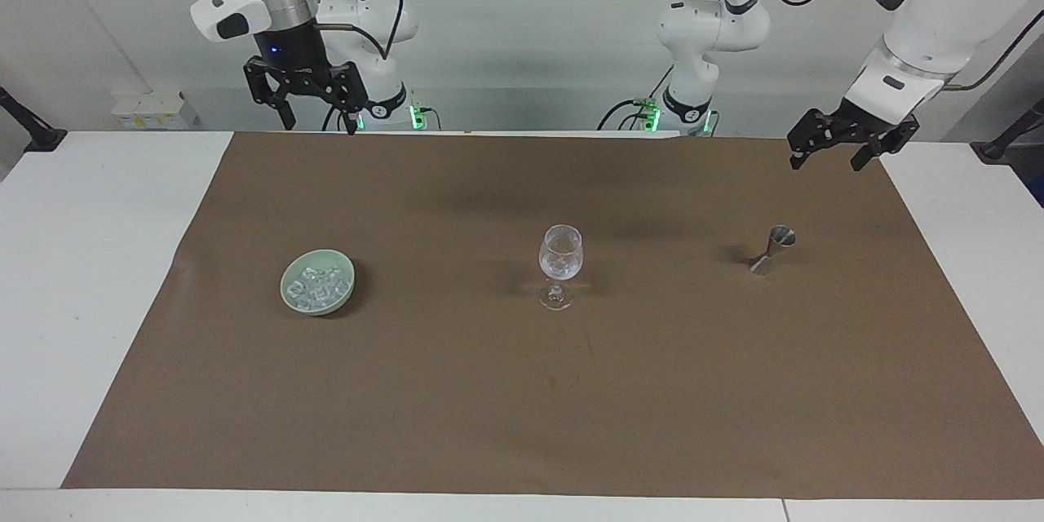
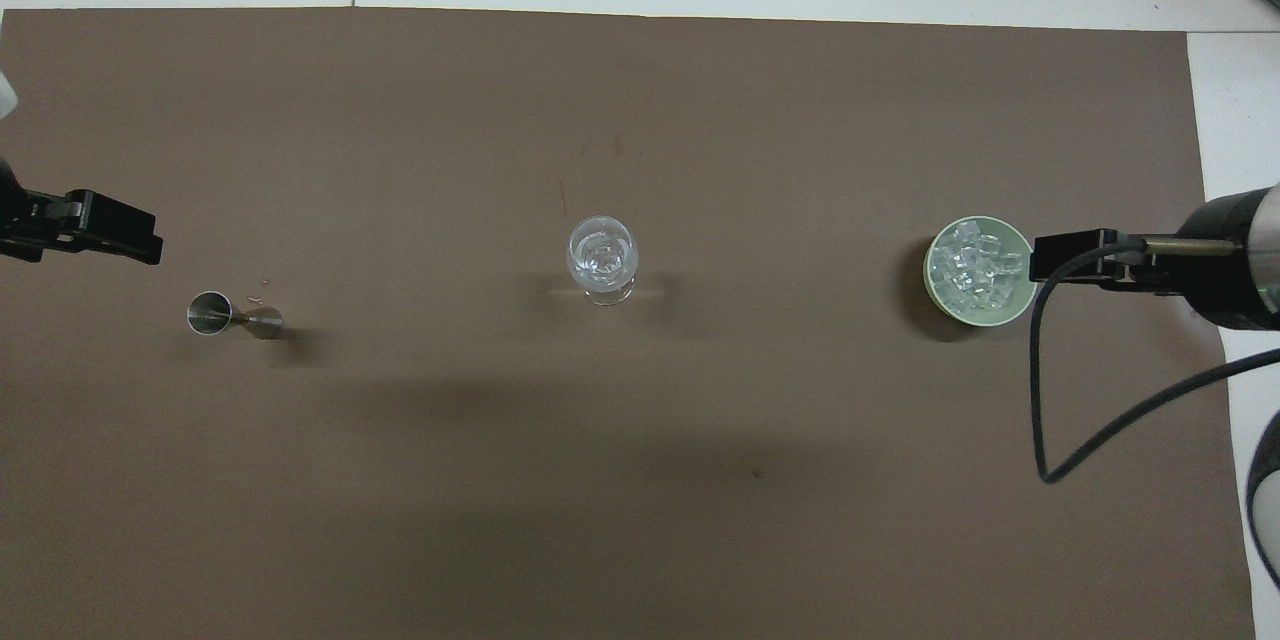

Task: Pour wine and add ice with both arms
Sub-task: 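Lower the green bowl onto the table with the right gripper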

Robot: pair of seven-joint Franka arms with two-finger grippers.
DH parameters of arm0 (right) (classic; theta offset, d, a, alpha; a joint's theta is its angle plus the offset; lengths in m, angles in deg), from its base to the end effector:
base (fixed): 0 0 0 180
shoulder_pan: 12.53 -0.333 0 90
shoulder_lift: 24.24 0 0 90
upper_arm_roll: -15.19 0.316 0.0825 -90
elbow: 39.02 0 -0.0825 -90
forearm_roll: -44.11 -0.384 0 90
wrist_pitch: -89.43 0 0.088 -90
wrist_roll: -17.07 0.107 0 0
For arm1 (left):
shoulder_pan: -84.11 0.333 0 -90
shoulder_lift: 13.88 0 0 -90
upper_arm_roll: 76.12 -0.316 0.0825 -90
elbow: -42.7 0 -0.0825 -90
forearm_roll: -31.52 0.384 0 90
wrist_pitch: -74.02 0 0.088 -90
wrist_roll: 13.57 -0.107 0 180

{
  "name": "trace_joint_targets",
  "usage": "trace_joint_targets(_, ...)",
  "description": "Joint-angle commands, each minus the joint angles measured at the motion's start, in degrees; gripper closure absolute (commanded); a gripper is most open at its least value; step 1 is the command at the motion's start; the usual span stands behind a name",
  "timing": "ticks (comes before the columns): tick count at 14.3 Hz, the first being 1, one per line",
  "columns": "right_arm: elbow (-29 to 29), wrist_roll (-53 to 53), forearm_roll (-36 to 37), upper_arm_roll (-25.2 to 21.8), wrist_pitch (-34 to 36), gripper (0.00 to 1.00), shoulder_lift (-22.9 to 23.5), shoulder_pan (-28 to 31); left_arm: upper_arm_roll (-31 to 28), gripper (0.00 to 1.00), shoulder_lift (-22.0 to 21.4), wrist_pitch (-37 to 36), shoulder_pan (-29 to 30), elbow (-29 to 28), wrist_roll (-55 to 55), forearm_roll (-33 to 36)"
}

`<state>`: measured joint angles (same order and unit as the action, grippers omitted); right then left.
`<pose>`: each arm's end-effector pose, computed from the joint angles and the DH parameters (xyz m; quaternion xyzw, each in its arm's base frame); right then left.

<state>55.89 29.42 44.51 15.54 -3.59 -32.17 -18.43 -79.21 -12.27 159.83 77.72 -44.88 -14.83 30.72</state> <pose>0.5130 0.0557 0.6628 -0.9972 0.0531 -0.0526 0.0047 0.5546 -0.0340 0.6225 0.9987 -0.0401 -0.0296 0.0057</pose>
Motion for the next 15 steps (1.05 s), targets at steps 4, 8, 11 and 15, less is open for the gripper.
trace_joint_targets(4, -12.03, -3.56, 2.41, -1.14, 6.63, 0.00, 8.19, 0.54, -0.42, 0.00, -1.25, -0.38, -0.21, -1.19, 0.29, 1.16)
trace_joint_targets(8, -10.02, -3.38, 1.97, -0.44, 6.10, 0.00, 7.06, 2.37, -0.50, 0.00, -1.25, -0.38, -0.21, -1.19, 0.29, 1.16)
trace_joint_targets(11, -8.78, -3.55, 1.36, -0.35, 6.62, 0.00, 6.35, 2.65, -0.50, 0.00, -1.25, -0.38, -0.21, -1.19, 0.29, 1.16)
trace_joint_targets(15, -8.69, -3.73, 0.83, -0.35, 6.80, 0.00, 6.18, 2.65, -0.42, 0.00, -1.25, -0.38, -0.21, -1.19, 0.29, 1.16)
